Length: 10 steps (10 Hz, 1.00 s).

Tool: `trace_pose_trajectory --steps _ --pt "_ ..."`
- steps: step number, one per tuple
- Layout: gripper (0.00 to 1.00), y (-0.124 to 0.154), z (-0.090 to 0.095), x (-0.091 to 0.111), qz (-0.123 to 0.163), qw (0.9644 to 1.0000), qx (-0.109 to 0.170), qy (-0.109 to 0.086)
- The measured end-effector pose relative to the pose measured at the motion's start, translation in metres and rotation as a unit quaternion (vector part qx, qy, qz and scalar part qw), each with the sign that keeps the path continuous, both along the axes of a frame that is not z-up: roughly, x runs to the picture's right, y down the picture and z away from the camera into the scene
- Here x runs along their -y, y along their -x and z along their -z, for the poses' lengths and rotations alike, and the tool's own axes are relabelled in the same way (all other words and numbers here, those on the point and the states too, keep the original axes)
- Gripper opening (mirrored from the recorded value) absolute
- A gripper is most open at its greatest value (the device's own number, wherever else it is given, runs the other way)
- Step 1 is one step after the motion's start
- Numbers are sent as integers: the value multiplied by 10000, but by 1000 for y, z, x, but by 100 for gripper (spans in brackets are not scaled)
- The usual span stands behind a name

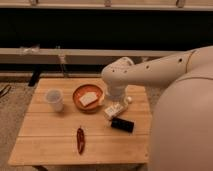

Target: Drag the ceramic bowl in a circle

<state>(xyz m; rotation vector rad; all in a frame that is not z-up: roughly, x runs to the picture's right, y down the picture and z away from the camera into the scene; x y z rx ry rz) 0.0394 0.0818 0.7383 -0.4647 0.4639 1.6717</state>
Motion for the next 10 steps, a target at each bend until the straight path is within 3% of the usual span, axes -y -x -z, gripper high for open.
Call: trace_pose_trajectory --steps 7,10 --pt "80 0 0 1 3 10000 7 -3" --pt "80 5 -23 12 77 9996 262 60"
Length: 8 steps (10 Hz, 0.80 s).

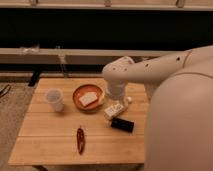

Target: Drag the ceramic bowl in a circle

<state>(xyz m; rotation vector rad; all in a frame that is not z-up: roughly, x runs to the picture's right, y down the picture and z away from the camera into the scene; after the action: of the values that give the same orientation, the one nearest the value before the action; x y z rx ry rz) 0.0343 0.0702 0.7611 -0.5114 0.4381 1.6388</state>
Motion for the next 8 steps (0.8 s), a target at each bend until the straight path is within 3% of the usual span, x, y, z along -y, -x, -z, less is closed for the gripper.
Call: trace_pose_trajectory --steps 5,8 --pt "80 34 -92 45 317 9984 449 150" --pt "80 41 -134 32 411 9971 523 382"
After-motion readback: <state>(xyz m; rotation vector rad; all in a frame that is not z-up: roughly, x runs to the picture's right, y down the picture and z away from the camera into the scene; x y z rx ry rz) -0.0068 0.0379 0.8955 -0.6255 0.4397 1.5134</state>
